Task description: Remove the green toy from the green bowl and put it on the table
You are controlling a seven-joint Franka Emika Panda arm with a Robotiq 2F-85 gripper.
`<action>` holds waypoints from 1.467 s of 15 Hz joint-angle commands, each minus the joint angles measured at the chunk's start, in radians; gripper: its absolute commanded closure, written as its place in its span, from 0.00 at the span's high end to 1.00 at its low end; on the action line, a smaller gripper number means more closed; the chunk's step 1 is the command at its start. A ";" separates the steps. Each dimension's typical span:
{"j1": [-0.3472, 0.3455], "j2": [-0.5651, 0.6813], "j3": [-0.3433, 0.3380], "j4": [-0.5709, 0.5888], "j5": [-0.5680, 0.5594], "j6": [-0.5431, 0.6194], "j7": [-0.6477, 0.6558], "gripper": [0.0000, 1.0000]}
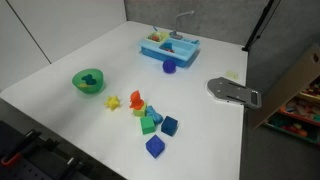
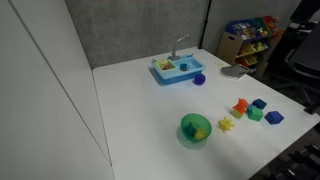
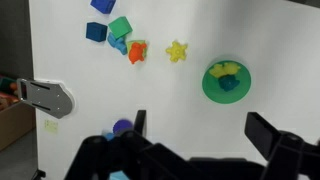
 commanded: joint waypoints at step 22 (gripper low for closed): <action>0.025 0.291 -0.045 0.039 0.036 0.121 0.019 1.00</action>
